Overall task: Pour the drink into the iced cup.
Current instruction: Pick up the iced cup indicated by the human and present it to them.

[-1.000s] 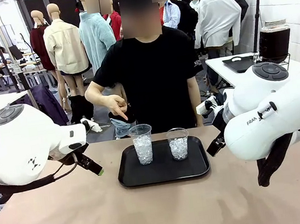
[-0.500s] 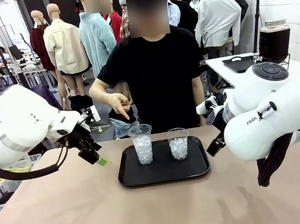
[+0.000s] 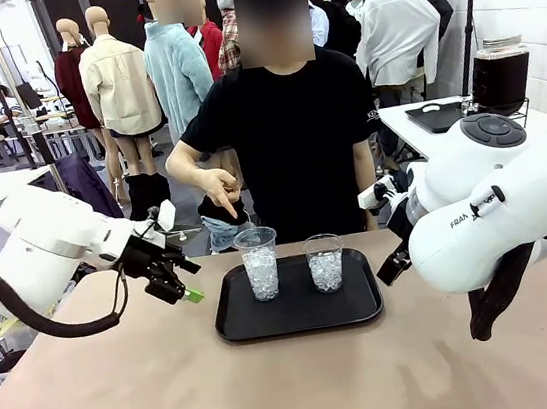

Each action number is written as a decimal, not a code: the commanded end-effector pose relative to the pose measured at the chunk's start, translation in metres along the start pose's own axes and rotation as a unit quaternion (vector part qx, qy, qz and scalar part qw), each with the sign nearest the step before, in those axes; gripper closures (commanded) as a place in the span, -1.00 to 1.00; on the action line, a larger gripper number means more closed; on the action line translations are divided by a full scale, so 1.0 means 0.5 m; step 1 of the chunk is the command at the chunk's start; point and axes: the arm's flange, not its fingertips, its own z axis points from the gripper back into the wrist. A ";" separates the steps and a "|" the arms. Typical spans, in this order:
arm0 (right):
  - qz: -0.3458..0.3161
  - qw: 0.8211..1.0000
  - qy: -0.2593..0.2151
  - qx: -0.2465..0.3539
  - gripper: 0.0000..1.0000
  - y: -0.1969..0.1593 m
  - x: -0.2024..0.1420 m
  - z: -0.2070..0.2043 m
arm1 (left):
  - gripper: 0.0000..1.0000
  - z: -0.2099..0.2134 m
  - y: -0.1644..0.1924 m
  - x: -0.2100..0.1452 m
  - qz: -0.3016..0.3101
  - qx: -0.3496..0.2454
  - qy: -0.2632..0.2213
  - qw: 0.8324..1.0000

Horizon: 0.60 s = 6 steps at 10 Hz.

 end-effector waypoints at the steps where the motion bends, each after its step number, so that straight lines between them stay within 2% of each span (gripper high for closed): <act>1: 0.000 1.000 0.000 0.000 -1.00 0.001 0.000 0.000 | -1.00 0.035 -0.013 0.007 0.010 0.017 0.015 1.000; 4: 0.000 1.000 0.000 0.000 -1.00 0.001 0.000 0.000 | -1.00 0.012 0.000 0.003 0.000 0.009 0.009 1.000; 5: 0.000 1.000 0.000 0.000 -1.00 0.001 0.000 0.000 | -1.00 -0.009 0.020 0.004 -0.021 -0.014 -0.039 0.999; 6: 0.000 1.000 0.000 0.000 -1.00 0.001 0.000 0.000 | -1.00 -0.031 0.040 0.001 -0.019 -0.034 -0.053 0.998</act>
